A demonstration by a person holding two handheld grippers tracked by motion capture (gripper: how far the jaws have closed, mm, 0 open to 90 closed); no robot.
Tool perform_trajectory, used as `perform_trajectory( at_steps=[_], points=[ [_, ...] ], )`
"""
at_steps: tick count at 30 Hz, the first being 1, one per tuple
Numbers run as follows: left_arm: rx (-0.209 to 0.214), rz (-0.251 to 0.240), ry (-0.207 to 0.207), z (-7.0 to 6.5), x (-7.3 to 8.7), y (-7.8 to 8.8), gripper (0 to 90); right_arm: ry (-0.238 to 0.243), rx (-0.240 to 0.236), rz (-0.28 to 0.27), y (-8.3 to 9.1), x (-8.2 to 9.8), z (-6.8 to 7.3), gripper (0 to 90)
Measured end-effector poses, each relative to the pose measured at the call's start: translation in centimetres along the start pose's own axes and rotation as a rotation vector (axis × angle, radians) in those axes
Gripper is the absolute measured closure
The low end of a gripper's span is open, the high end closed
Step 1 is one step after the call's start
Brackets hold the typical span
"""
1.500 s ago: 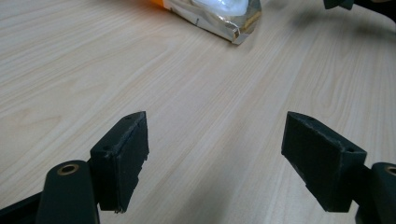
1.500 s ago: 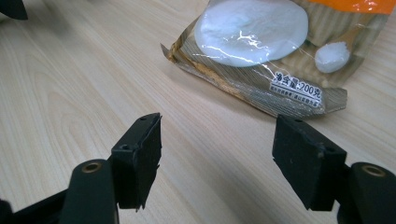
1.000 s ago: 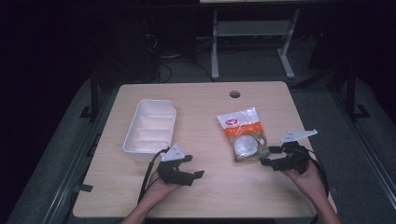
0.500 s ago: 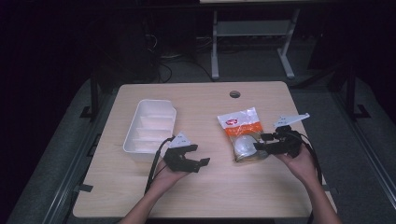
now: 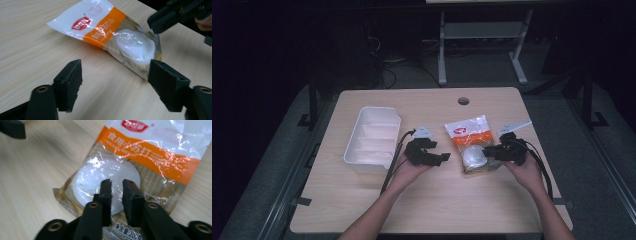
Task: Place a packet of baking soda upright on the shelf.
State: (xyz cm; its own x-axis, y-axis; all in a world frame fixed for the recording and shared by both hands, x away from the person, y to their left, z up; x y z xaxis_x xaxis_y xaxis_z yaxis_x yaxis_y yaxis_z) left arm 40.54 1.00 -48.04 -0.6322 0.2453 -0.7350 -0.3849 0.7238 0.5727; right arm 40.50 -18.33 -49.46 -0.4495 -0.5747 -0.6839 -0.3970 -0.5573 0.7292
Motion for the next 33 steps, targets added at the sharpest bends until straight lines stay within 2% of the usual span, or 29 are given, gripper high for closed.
perform_trajectory(
  at_steps=[1,5,6,7,8,11,13,17,20,21,27,31,33],
  points=[
    [-0.002,0.001,0.019,0.1,-0.5,-0.9,28.8,-0.003,-0.002,0.01,-0.2,0.2,0.0,83.5],
    [-0.018,0.022,0.035,0.4,-0.8,-2.2,29.5,0.006,-0.01,0.034,-0.6,0.7,0.1,89.6],
    [-0.015,0.031,0.066,0.7,-1.1,-3.0,29.6,0.006,-0.009,0.043,-0.8,0.8,0.1,89.8],
    [-0.015,0.031,0.066,0.7,-1.1,-3.0,29.6,0.01,-0.009,0.051,-1.0,0.9,0.1,89.8],
    [-0.007,0.039,0.114,1.2,-1.3,-3.7,29.5,0.009,-0.009,0.052,-1.1,1.0,0.2,89.9],
    [-0.009,0.039,0.168,1.9,-1.8,-4.7,29.1,0.003,-0.009,0.056,-1.1,1.1,0.2,89.9],
    [-0.011,0.045,0.18,2.1,-1.9,-5.0,29.1,0.002,-0.008,0.057,-1.2,1.1,0.2,89.9],
    [-0.008,0.067,0.239,2.6,-2.3,-6.4,29.4,0.004,-0.003,0.058,-1.4,1.2,0.3,90.0],
    [-0.01,0.079,0.248,2.7,-2.4,-7.0,29.9,0.009,0.0,0.052,-1.4,1.3,0.3,90.0],
    [0.004,0.082,0.259,2.5,-2.5,-7.5,30.6,0.012,0.0,0.051,-1.4,1.3,0.3,90.0],
    [0.015,0.115,0.293,2.2,-2.2,-9.0,34.7,0.021,0.005,0.05,-1.4,1.3,0.4,90.0],
    [0.034,0.124,0.306,2.0,-2.1,-9.5,40.0,0.024,0.005,0.041,-1.4,1.4,0.4,90.0],
    [0.041,0.13,0.308,2.0,-2.0,-9.6,46.0,0.023,0.006,0.028,-1.4,1.4,0.4,90.0]
  ],
)
Point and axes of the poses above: each handheld gripper's, and its own axes: y roughly backward along the jaws, x roughly out of its underside, z roughly to its left, the point moved 9 cm from there along -y, roughly forward along the jaws, and after that the axes turned 11 degrees about y, right-handed, at the moved point
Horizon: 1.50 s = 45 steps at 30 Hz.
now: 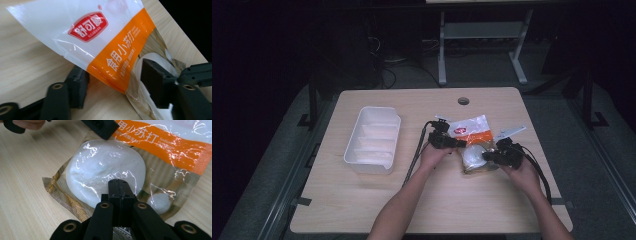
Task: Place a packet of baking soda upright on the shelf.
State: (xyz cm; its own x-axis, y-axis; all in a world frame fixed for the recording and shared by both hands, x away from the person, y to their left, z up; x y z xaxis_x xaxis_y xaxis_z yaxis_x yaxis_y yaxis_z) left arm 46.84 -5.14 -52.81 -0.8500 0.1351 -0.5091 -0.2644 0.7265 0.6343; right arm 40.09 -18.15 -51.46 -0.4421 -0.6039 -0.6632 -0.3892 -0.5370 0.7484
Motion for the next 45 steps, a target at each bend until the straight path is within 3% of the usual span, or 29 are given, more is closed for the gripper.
perform_trajectory(
  at_steps=[1,4,7,8,9,12,14,18,22,25,28,32,36,37,39,41,42,44,45],
  points=[
    [0.021,0.002,0.022,0.0,0.1,-0.2,47.6,0.001,-0.001,-0.003,0.0,0.0,0.0,90.0],
    [0.052,-0.01,0.034,-0.3,-0.1,-0.1,60.6,0.008,-0.002,-0.004,0.0,0.1,0.0,89.9],
    [0.054,-0.026,0.024,-0.6,-0.3,0.1,73.2,0.006,-0.007,-0.009,0.0,0.1,0.1,89.0],
    [0.058,-0.028,0.014,-0.7,-0.4,0.3,73.2,0.006,-0.007,-0.009,0.0,0.1,0.1,89.0],
    [0.076,-0.037,0.008,-1.1,-0.6,0.6,80.6,0.001,-0.011,-0.011,0.1,0.2,0.0,87.0],
    [0.088,-0.039,-0.019,-1.5,-0.6,1.0,87.7,-0.006,-0.014,-0.014,0.3,0.3,0.0,79.7],
    [0.105,-0.061,-0.059,-2.4,-0.7,1.6,88.6,-0.013,-0.002,-0.023,1.0,0.7,-0.3,73.8],
    [0.129,-0.073,-0.084,-3.1,-0.7,2.4,89.1,-0.04,0.002,-0.063,2.1,0.7,-0.7,68.3],
    [0.168,-0.094,-0.122,-4.2,-0.7,3.8,89.4,-0.072,0.064,-0.138,4.1,0.8,-1.5,52.9],
    [0.186,-0.103,-0.154,-4.9,-0.6,4.7,89.6,-0.093,0.075,-0.195,4.9,0.6,-1.9,43.2],
    [0.205,-0.103,-0.201,-5.8,-0.3,6.1,89.6,-0.099,0.058,-0.231,5.2,0.2,-1.8,38.6],
    [0.218,-0.1,-0.233,-6.3,-0.1,6.9,89.6,-0.08,0.034,-0.25,5.2,-0.2,-1.3,38.4],
    [0.236,-0.092,-0.273,-7.0,0.4,7.8,89.6,-0.028,-0.006,-0.282,4.9,-1.1,-0.1,43.2],
    [0.241,-0.083,-0.294,-7.2,0.6,8.1,89.6,-0.021,-0.012,-0.29,4.9,-1.3,0.1,46.7],
    [0.245,-0.08,-0.297,-7.3,0.8,8.3,89.6,-0.016,-0.024,-0.3,4.9,-1.5,0.3,50.1],
    [0.256,-0.074,-0.308,-7.4,1.1,8.6,89.6,-0.008,-0.049,-0.313,4.8,-1.8,0.7,54.9],
    [0.265,-0.068,-0.32,-7.6,1.3,8.8,89.6,0.006,-0.092,-0.332,4.7,-2.2,1.3,60.4],
    [0.265,-0.066,-0.327,-7.6,1.4,8.9,89.6,0.006,-0.103,-0.336,4.6,-2.3,1.5,62.8],
    [0.264,-0.063,-0.335,-7.7,1.6,9.1,89.5,0.018,-0.131,-0.34,4.5,-2.5,2.0,72.1]
  ],
)
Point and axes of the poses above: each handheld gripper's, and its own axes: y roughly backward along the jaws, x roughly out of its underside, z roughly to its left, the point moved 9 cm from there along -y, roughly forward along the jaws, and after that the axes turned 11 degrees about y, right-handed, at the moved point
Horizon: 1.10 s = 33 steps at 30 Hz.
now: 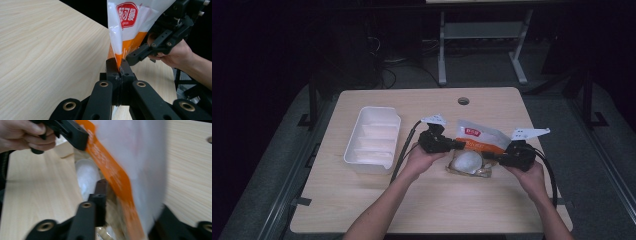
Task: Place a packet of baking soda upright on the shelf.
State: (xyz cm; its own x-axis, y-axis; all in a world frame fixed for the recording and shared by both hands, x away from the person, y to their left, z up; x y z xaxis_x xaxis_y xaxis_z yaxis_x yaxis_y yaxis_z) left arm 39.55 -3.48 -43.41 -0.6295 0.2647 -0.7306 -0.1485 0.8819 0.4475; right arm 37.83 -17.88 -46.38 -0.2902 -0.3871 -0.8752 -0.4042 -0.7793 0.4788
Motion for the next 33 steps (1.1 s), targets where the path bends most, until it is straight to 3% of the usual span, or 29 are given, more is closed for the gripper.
perform_trajectory(
  at_steps=[2,3,6,13,17,22,24,26,33],
  points=[
    [-0.002,-0.001,-0.001,0.0,0.1,0.1,89.5,0.007,-0.008,-0.003,-0.1,-0.1,0.2,74.3],
    [0.0,-0.005,0.002,0.1,0.2,0.3,89.5,0.015,-0.022,-0.002,-0.2,-0.3,0.5,83.1],
    [-0.012,0.0,-0.006,0.4,0.6,0.6,89.3,0.013,-0.049,0.005,-0.3,-0.4,1.0,89.2],
    [-0.046,0.024,-0.044,0.7,1.3,1.2,83.7,0.016,-0.073,0.018,-0.5,-0.9,1.8,90.0],
    [-0.072,0.027,-0.069,0.9,1.8,1.8,79.3,0.028,-0.066,0.028,-0.4,-1.1,2.2,90.0],
    [-0.102,0.006,-0.122,0.9,2.7,3.3,64.5,0.027,-0.039,0.046,0.4,-1.2,2.1,90.0],
    [-0.109,0.013,-0.134,0.8,3.0,3.5,61.0,0.026,-0.033,0.049,0.6,-1.2,2.0,90.0],
    [-0.148,0.021,-0.172,0.8,3.8,4.1,56.7,0.029,-0.01,0.054,1.1,-1.5,1.9,90.0],
    [-0.158,0.063,-0.199,0.6,6.0,5.1,50.3,0.023,0.02,0.066,1.7,-2.1,1.6,90.0]
  ],
)
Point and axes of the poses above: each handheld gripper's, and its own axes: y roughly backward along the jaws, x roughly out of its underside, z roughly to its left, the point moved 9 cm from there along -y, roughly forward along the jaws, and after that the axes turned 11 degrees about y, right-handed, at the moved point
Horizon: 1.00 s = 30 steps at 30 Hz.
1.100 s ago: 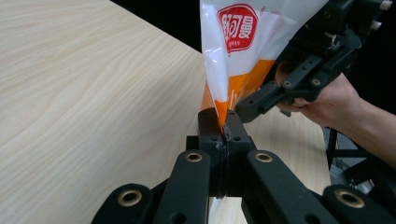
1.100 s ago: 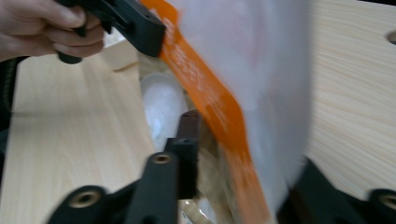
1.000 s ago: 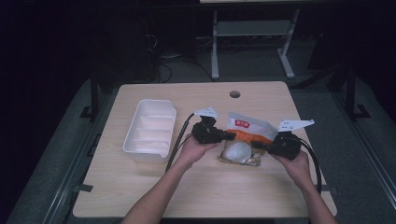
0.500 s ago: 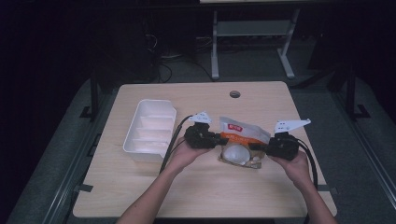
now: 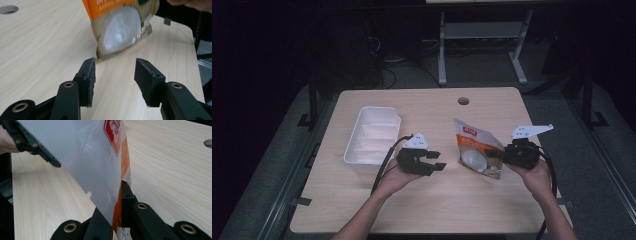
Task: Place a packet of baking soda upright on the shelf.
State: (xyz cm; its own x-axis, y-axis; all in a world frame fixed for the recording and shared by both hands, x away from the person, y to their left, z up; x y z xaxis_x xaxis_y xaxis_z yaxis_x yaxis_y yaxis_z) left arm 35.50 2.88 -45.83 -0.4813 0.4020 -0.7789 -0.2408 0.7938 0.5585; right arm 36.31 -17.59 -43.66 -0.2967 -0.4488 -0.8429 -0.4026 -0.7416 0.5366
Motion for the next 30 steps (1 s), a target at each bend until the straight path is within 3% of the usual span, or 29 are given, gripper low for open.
perform_trajectory(
  at_steps=[8,16,30],
  points=[
    [0.009,0.03,-0.006,-0.9,2.2,0.7,40.0,-0.01,0.011,0.031,-0.1,-0.6,-0.1,90.0],
    [-0.001,0.029,-0.031,-1.8,4.2,1.9,36.0,-0.009,0.013,0.042,-0.3,-2.1,0.0,90.0],
    [-0.042,0.036,-0.048,-1.5,6.8,3.7,31.3,0.009,0.006,0.047,-1.9,-4.4,0.2,90.0]
  ],
)
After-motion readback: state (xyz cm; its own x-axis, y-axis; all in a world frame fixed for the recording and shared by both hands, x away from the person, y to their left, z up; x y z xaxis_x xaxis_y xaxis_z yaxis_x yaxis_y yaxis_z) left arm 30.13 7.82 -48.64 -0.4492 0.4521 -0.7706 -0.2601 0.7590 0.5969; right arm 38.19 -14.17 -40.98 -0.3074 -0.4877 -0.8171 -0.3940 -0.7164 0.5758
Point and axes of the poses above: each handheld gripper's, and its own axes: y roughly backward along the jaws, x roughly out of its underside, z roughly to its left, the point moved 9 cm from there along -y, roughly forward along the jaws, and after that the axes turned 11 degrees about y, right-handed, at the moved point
